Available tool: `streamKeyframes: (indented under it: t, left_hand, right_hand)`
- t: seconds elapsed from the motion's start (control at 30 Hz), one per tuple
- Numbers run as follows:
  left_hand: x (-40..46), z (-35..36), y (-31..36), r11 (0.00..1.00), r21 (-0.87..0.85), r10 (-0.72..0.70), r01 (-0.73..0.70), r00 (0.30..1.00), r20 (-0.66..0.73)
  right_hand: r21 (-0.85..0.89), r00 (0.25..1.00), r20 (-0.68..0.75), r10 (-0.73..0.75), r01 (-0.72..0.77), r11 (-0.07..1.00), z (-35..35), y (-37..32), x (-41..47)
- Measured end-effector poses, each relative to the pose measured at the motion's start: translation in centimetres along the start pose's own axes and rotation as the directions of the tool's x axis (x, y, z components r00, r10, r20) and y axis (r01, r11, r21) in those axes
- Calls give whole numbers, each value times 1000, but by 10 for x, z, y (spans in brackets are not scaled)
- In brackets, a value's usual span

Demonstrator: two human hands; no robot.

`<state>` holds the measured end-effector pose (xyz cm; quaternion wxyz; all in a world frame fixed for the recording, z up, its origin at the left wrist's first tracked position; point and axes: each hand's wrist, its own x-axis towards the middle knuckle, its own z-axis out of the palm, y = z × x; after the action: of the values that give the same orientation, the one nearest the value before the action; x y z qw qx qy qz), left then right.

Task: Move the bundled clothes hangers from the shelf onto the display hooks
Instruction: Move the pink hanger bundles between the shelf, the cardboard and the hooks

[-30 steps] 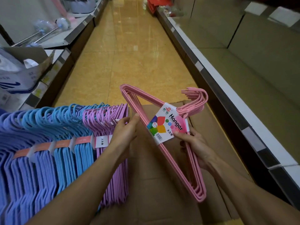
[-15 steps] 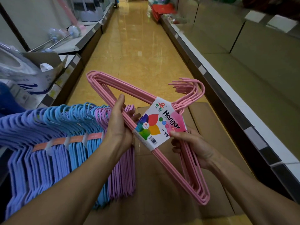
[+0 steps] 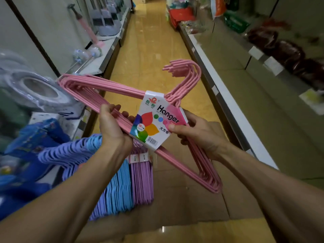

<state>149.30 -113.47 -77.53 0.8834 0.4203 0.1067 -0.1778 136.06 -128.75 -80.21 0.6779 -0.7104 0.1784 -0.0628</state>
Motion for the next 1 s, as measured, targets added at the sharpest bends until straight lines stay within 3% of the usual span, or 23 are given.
streamKeyframes:
  t: [0.27, 0.6, 0.77, 1.0]
  left_hand:
    - [-93, 140, 192, 999, -13, 42, -41, 998, 41]
    - [-219, 287, 425, 983, -57, 177, -175, 984, 36]
    - [-282, 334, 511, 975, -3, 220, -220, 972, 81]
    - [-360, 360, 576, 958, 56, 272, -283, 951, 149]
  right_hand:
    - [5, 996, 20, -91, 91, 996, -7, -258, -46]
    - [-128, 958, 5, -287, 285, 950, 7, -559, -98]
    - [-154, 941, 20, -337, 336, 929, 17, -656, -137]
    - [-126, 917, 27, -397, 397, 909, 29, -728, -193]
